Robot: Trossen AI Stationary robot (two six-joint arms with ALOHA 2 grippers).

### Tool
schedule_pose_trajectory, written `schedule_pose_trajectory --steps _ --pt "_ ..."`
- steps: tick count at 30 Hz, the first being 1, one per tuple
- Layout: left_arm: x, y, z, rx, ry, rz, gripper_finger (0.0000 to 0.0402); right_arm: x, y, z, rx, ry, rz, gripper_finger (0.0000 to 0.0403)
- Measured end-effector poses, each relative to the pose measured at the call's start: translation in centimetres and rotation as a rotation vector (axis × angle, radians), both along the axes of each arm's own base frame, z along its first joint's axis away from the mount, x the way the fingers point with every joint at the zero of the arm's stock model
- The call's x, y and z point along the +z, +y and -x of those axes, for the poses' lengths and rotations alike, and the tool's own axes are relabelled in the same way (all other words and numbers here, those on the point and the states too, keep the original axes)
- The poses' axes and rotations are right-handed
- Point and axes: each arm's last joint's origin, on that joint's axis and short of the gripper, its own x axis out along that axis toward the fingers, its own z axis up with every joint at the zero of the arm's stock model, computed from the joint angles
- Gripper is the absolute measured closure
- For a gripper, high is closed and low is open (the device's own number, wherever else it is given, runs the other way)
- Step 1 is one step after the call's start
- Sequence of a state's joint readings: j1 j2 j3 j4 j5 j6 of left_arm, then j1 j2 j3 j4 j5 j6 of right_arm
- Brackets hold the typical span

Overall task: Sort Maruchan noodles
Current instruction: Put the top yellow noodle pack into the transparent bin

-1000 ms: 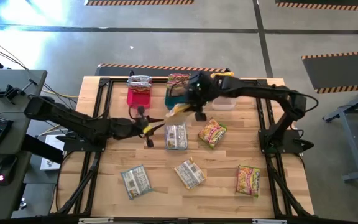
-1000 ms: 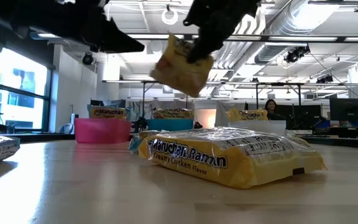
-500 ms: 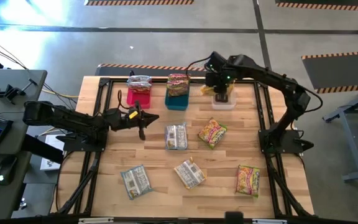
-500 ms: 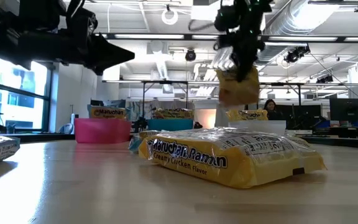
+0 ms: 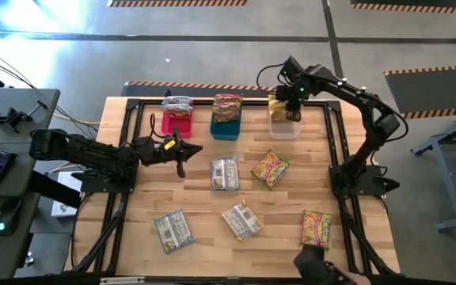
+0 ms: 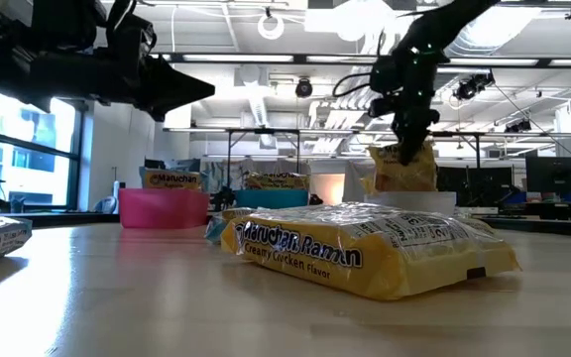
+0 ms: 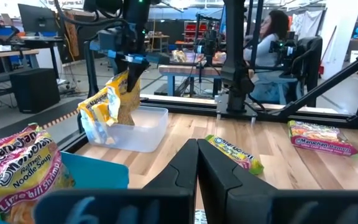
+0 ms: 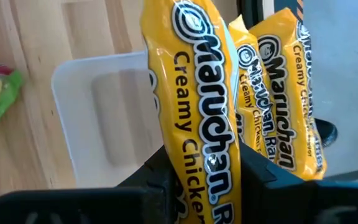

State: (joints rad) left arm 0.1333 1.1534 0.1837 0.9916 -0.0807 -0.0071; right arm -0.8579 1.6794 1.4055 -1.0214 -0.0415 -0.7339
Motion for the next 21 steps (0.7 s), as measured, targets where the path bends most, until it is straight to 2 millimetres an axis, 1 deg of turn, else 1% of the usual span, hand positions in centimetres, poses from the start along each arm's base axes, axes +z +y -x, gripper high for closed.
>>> schedule_pose_trajectory --steps 3,11,21 --pt "0.0 0.0 0.0 0.002 -0.001 0.005 0.0401 -0.5 -0.2 0.3 0.001 -0.017 -0.012 0.0320" --pt "0.0 0.0 0.0 0.007 -0.004 0.017 0.0401 -2.3 0.1 0.6 0.042 -0.009 -0.039 0.0320" --pt "0.0 0.0 0.0 0.009 -0.004 0.018 0.0401 -4.0 0.1 0.6 0.072 -0.028 -0.016 0.0320"
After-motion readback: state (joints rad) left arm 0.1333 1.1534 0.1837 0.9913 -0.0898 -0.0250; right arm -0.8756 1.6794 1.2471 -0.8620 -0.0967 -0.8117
